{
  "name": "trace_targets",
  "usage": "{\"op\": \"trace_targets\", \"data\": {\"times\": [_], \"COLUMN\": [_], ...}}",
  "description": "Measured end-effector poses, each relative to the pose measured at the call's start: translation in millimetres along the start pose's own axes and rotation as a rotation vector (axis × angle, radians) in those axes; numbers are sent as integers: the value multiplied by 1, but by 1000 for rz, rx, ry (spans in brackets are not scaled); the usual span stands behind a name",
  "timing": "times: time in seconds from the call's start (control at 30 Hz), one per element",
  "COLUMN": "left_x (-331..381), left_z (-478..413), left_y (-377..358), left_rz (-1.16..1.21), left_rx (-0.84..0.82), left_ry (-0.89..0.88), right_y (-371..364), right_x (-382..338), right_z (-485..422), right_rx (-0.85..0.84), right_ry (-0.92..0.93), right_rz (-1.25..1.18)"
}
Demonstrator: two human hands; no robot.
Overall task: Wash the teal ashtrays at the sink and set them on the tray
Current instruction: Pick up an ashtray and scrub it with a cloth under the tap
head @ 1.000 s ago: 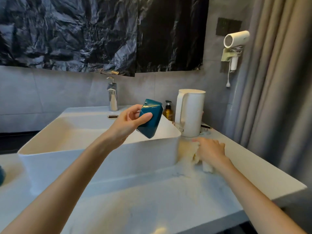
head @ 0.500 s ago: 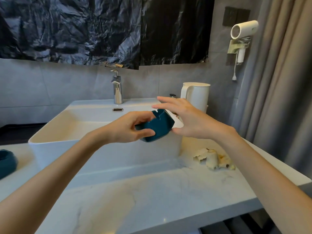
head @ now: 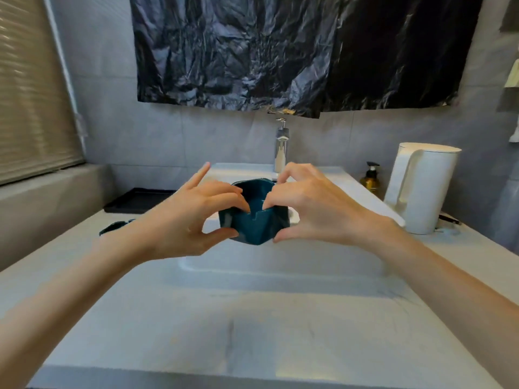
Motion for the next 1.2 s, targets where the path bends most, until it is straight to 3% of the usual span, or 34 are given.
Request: {"op": "trace_targets", "data": {"times": [0.07,0.17,0.27,0.43,0.63,1.2], "left_x": [-18,-59,-91,-129,-170,-214], "left_z": [31,92,154,239,319,381], "left_y": [19,33,29,22,8,-25], "left_rz": [88,184,269,368,465,476], "left_rx": [118,224,226,216,156,94], "left_ry": [117,447,706,950,1113,1219], "right_y": [-9,-31,-64,-129,-205,-273], "right_x": [-21,-56,-91,-141,-186,-225], "right_z": [-23,-57,-90,-139,-184,-234], "right_rx": [43,103,159,169,72,-70], "right_ry": [74,181,278,339,314,347], "right_rz": [-27,-66,-73,-195,-399,-369]}}
Point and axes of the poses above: each hand's wrist, its own z-axis away from the middle knuckle, its own y-axis out of the back of the hand, x = y × z, the point moved 8 cm from there along -z, towards the middle knuckle, and after that the axes turned 1 degree about -z, right-handed, at the moved point
